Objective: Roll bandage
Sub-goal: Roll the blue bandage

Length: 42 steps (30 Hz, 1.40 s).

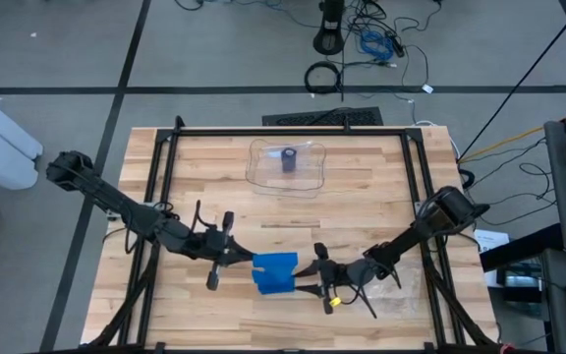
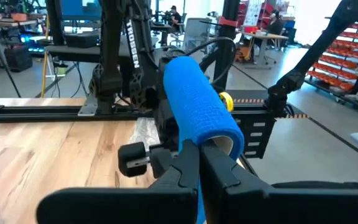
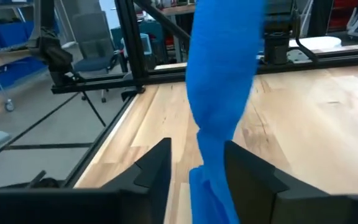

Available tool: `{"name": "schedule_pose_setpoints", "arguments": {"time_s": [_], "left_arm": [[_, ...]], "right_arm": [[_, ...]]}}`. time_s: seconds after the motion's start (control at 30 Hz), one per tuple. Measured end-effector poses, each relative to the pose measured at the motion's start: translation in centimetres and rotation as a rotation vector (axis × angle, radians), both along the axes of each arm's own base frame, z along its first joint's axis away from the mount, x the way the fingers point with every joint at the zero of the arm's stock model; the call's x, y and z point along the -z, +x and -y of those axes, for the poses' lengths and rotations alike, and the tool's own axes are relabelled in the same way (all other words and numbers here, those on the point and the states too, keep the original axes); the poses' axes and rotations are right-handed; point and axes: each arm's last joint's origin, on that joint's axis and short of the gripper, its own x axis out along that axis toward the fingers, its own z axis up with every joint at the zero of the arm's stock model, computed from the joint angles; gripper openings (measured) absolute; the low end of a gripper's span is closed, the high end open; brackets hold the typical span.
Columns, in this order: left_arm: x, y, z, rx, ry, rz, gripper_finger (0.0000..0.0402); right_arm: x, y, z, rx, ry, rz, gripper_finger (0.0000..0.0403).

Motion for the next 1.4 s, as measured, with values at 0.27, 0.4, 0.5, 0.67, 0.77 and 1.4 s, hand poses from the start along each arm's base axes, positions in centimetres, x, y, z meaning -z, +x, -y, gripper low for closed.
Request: {"name": "schedule_pose_setpoints", "arguments": {"time_s": [0.27,0.4,0.5,0.67,0.77,1.4], "left_arm": [[-0.8,0.1,0.0,-0.001,-0.019,0.039,0.0000],[-1.3,0.1,0.0,-0.002,-0.025,0.050,0.0000],[-1.3,0.1,0.0,-0.001,-0.024,0.050,0.0000],[-1.3,0.1,0.0,-0.002,-0.028,0.049,0.0000],[-1.3,0.1,0.1,0.002,-0.032,0.050,0.0000],[-2.5,-1.4,1.4,0.072,0.005,0.128,0.0000]], "right_arm": [[-0.6,2.6,-0.8,0.041,-0.065,-0.092,0.0191],[-1.1,3.8,-0.6,0.161,-0.096,-0.151,0.0181],[-1.8,4.3,-0.8,0.191,-0.128,-0.140,0.0126],[-2.4,4.6,-1.0,0.234,-0.181,-0.117,0.0013],[-2.5,4.5,-1.0,0.282,-0.192,-0.117,0.0004],[-0.1,3.2,-1.2,0.224,-0.212,-0.365,0.0000]]}}
